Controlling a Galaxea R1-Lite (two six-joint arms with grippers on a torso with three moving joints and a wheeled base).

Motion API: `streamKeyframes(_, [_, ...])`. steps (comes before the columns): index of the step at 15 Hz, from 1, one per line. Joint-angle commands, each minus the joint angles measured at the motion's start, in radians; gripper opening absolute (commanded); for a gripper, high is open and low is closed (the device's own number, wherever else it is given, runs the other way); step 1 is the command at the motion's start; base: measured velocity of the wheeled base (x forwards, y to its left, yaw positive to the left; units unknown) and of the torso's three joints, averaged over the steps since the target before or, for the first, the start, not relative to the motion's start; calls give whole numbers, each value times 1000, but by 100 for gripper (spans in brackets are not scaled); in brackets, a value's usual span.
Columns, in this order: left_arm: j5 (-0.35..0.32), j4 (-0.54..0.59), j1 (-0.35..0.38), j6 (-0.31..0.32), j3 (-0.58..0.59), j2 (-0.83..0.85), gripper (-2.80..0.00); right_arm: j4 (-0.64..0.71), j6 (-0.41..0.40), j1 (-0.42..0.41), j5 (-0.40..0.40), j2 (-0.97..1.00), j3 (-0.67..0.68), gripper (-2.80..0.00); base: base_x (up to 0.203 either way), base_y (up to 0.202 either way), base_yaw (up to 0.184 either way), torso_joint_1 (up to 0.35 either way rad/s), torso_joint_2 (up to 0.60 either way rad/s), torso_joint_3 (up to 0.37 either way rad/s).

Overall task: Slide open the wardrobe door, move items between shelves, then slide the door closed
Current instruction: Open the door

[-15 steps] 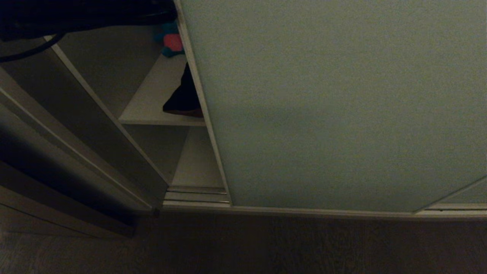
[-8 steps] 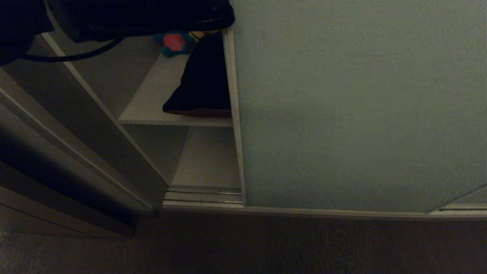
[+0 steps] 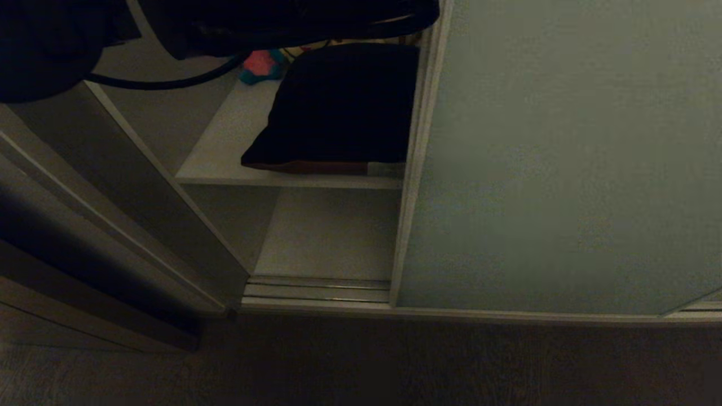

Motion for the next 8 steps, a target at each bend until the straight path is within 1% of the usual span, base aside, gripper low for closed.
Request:
streamKeyframes(1, [26, -2, -14, -6, 2, -28, -280, 0, 0, 0, 0, 2, 2, -280, 0, 0, 0, 0, 0, 0])
streamKeyframes(4, [90, -5, -12, -9, 31, -87, -280, 0, 0, 0, 0, 2, 2, -280, 0, 0, 0, 0, 0, 0])
streamKeyframes(5, [129, -4, -6, -2, 46, -116, -280, 0, 0, 0, 0, 2, 2, -280, 0, 0, 0, 0, 0, 0])
streamKeyframes(7, [224, 5, 60, 36, 109, -179, -280, 0, 0, 0, 0, 2, 2, -280, 0, 0, 0, 0, 0, 0])
streamKeyframes(8, [244, 24, 110, 56, 159, -216, -280, 0, 0, 0, 0, 2, 2, -280, 0, 0, 0, 0, 0, 0])
